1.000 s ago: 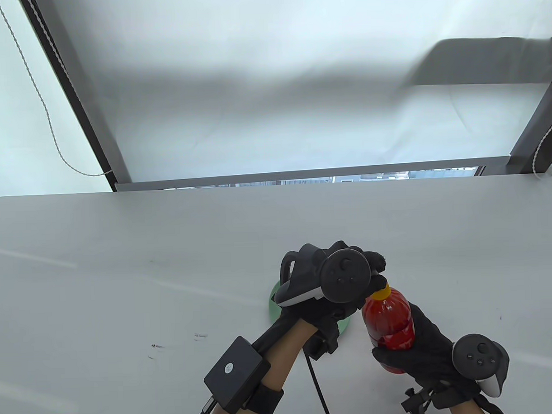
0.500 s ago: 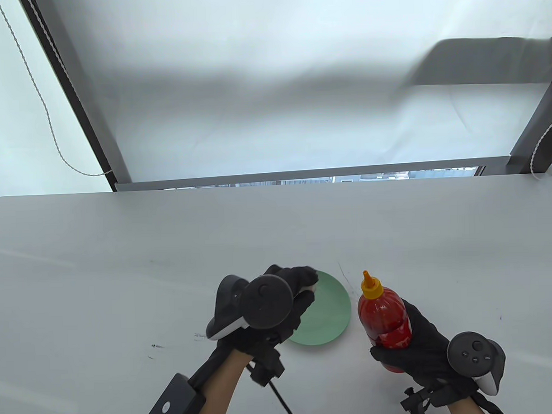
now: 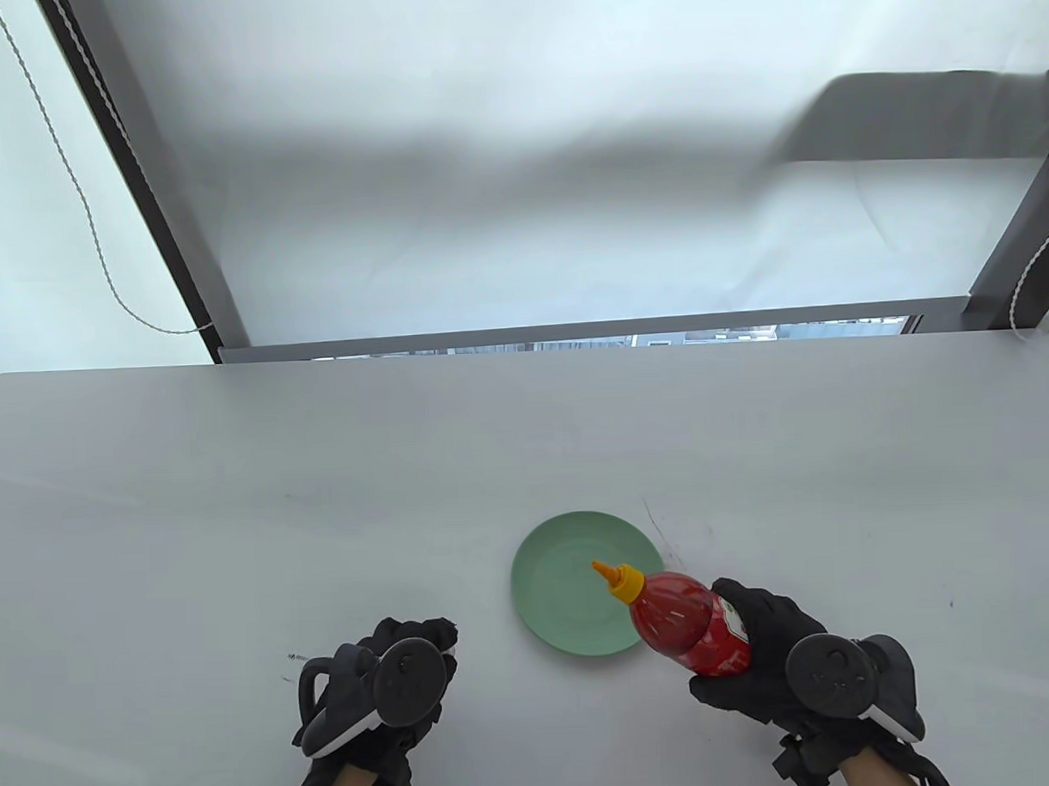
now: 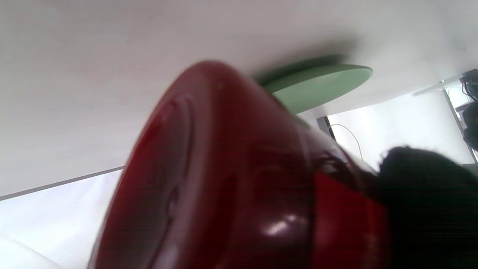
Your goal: Squeeze ketchup bottle to draw patterns on plate
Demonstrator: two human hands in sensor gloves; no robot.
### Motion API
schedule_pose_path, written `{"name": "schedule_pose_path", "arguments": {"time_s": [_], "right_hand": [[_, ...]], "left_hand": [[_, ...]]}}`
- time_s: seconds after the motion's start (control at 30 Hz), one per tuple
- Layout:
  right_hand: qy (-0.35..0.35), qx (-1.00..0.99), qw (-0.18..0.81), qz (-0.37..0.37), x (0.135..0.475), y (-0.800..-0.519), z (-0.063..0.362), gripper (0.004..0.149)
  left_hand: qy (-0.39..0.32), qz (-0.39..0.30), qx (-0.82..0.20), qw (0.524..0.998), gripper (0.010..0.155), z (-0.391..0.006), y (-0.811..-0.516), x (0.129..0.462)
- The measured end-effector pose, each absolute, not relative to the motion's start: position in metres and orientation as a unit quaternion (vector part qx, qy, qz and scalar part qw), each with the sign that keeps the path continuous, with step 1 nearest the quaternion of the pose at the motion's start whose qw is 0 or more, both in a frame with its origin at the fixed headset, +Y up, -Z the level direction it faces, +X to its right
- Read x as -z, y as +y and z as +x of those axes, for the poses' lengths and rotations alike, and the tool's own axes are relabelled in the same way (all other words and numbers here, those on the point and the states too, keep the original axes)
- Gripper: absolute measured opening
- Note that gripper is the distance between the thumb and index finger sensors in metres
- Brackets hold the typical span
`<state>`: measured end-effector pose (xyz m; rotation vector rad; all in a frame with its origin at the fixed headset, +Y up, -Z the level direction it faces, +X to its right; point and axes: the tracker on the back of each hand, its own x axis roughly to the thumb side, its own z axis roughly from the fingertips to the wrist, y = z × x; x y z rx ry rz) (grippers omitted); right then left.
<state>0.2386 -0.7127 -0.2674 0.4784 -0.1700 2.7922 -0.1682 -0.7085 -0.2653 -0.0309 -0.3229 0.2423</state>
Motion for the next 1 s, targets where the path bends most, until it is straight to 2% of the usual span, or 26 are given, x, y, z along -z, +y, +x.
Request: {"name": "schedule_pose_path", "arguments": {"time_s": [0.13, 0.3, 0.67, 0.87, 1.0], "right_hand": [[-0.046, -0.986, 0.040, 0.157, 0.275, -0.706, 0.226, 0.103], [-0.024, -0.987, -0.060, 0.147, 0.292, -0.698, 0.213, 0.106], [-0.013, -0.978, -0.138, 0.157, 0.332, -0.686, 0.179, 0.106], [-0.019, -0.963, -0.199, 0.180, 0.343, -0.685, 0.163, 0.105], [-0.017, -0.962, -0.203, 0.182, 0.347, -0.686, 0.158, 0.105]], "left_hand": [[-0.173, -0.037, -0.132, 0.975, 0.045, -0.170, -0.712, 0.268], [-0.182, -0.017, -0.153, 0.971, 0.045, -0.173, -0.706, 0.267], [-0.171, -0.028, -0.176, 0.969, 0.045, -0.181, -0.713, 0.273], [-0.174, -0.034, -0.174, 0.969, 0.045, -0.180, -0.715, 0.274], [-0.171, -0.035, -0.177, 0.969, 0.045, -0.180, -0.715, 0.274]]}}
